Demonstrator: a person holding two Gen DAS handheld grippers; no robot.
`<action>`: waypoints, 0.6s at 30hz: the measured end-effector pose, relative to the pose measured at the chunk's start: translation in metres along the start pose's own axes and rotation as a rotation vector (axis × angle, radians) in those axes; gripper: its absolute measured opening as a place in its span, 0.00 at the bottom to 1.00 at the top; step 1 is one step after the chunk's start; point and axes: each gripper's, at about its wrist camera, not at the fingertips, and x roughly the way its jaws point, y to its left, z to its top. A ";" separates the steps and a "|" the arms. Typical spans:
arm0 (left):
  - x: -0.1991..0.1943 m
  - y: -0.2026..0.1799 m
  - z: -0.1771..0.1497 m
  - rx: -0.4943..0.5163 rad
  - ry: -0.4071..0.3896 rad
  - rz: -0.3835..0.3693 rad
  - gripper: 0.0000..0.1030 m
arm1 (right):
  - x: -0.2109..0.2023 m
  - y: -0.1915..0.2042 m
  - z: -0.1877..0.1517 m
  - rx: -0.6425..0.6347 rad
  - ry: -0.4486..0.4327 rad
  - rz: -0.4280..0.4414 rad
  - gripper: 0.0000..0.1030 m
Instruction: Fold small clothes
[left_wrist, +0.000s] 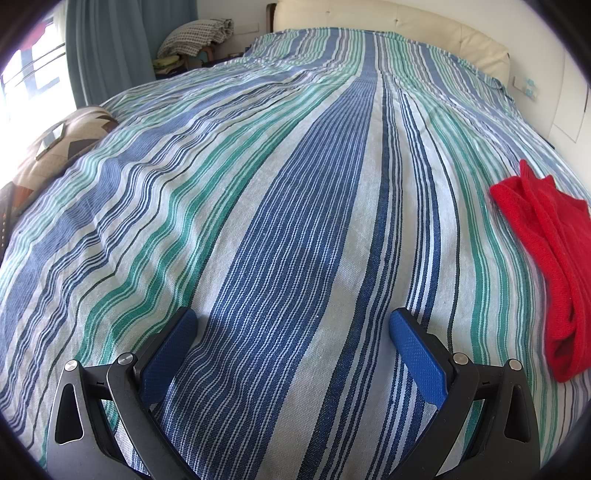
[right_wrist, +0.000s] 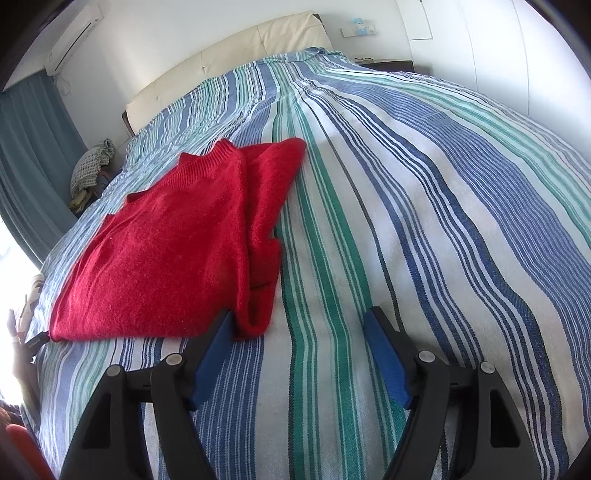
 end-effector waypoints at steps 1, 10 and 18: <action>0.000 0.000 0.000 0.000 0.000 0.000 1.00 | 0.000 0.001 0.000 -0.004 0.001 -0.004 0.71; 0.000 0.000 0.000 0.000 0.000 0.000 1.00 | 0.002 0.003 0.000 -0.023 0.011 -0.018 0.73; 0.000 0.000 0.000 0.000 0.000 0.000 1.00 | 0.003 0.003 0.000 -0.024 0.011 -0.018 0.74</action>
